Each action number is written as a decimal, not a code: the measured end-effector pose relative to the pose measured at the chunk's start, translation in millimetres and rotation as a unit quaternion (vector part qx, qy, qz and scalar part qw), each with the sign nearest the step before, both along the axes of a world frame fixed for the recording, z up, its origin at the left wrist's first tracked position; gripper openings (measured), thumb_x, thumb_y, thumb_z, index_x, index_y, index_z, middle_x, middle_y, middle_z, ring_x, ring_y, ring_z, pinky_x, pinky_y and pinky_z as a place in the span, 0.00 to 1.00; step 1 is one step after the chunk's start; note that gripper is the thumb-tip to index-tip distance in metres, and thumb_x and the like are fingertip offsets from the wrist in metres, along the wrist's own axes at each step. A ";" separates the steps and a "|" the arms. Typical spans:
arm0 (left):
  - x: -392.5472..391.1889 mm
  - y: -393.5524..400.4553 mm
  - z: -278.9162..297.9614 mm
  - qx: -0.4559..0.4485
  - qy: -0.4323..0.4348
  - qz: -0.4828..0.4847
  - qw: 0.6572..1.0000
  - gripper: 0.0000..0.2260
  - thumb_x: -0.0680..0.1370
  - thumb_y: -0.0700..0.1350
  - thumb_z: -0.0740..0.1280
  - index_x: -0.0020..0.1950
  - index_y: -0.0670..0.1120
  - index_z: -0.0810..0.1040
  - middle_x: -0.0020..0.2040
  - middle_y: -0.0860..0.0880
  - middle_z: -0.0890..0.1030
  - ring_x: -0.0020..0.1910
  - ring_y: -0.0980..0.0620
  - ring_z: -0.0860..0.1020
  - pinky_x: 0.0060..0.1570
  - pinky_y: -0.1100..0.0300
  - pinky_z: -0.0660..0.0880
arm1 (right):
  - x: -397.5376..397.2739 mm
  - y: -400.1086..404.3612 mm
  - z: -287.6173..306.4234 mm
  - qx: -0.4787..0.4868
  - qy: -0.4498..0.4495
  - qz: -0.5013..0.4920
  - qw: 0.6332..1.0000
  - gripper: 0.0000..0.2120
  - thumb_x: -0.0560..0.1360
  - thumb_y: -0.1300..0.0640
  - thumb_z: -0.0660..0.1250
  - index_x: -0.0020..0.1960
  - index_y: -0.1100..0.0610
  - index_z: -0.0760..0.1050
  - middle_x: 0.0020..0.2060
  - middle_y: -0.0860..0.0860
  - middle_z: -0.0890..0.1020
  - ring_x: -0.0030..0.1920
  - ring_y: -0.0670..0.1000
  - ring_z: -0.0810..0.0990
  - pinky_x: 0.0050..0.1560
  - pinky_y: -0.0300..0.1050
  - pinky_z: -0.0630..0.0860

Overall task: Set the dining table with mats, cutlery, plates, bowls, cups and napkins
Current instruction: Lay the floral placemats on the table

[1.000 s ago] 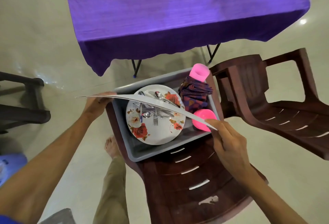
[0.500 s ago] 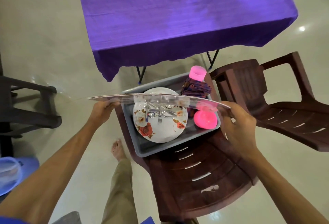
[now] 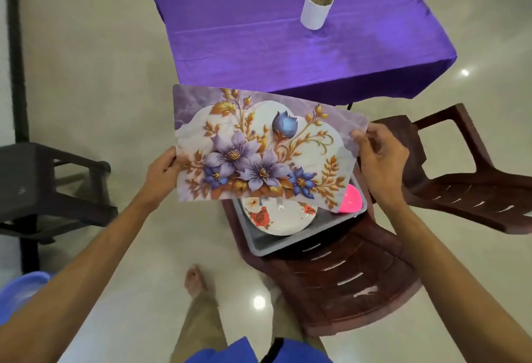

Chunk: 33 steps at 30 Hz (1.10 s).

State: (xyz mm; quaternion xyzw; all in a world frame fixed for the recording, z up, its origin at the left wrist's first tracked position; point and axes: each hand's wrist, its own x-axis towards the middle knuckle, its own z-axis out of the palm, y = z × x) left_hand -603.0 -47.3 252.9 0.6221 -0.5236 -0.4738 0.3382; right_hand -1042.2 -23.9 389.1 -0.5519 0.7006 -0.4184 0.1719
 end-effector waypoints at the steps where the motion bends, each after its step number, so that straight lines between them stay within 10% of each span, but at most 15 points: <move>1: 4.3 0.1 5.7 -0.006 0.019 0.007 1.000 0.11 0.86 0.55 0.63 0.64 0.54 0.81 0.61 0.50 0.85 0.60 0.49 0.82 0.65 0.39 0.78 | 7.1 -3.1 5.2 -0.004 -0.016 -0.008 1.000 0.12 0.83 0.47 0.67 0.55 0.56 0.81 0.46 0.48 0.86 0.47 0.48 0.85 0.47 0.49 0.83; 7: 98.3 14.3 37.4 0.034 0.110 0.054 0.992 0.17 0.84 0.56 0.66 0.63 0.44 0.78 0.61 0.37 0.82 0.63 0.33 0.80 0.64 0.30 0.76 | 68.3 -18.2 0.9 0.177 -0.162 -0.016 0.971 0.13 0.77 0.41 0.72 0.54 0.49 0.82 0.49 0.53 0.87 0.49 0.57 0.87 0.49 0.59 0.85; 16: 191.7 -19.2 101.8 -0.008 0.219 0.227 0.949 0.09 0.87 0.44 0.61 0.63 0.44 0.77 0.61 0.39 0.83 0.61 0.36 0.82 0.59 0.40 0.81 | 235.4 -7.2 -17.5 0.289 -0.507 0.077 0.808 0.16 0.81 0.53 0.66 0.68 0.56 0.76 0.66 0.56 0.82 0.62 0.59 0.83 0.63 0.57 0.80; 24: 169.9 -111.1 124.5 -0.062 0.198 0.141 0.968 0.07 0.87 0.52 0.61 0.58 0.60 0.79 0.60 0.43 0.83 0.61 0.35 0.81 0.60 0.34 0.79 | 377.7 -136.7 -22.3 0.129 -0.611 0.010 0.781 0.23 0.79 0.58 0.71 0.73 0.56 0.72 0.64 0.57 0.83 0.62 0.60 0.83 0.62 0.62 0.80; 28: 180.1 -189.4 129.0 -0.039 0.218 0.068 0.973 0.08 0.84 0.45 0.68 0.63 0.50 0.76 0.62 0.43 0.83 0.61 0.39 0.83 0.55 0.38 0.83 | 376.4 -228.7 -22.4 0.047 -0.609 -0.104 0.785 0.17 0.75 0.65 0.73 0.62 0.53 0.80 0.53 0.56 0.85 0.51 0.57 0.82 0.51 0.54 0.80; 33: 231.9 -336.7 135.5 0.024 0.260 0.134 0.956 0.13 0.88 0.50 0.59 0.71 0.49 0.74 0.63 0.47 0.84 0.56 0.43 0.85 0.51 0.42 0.84 | 344.9 -337.0 -10.3 0.058 -0.537 -0.067 0.839 0.25 0.65 0.51 0.83 0.59 0.55 0.81 0.49 0.58 0.82 0.46 0.55 0.80 0.44 0.50 0.79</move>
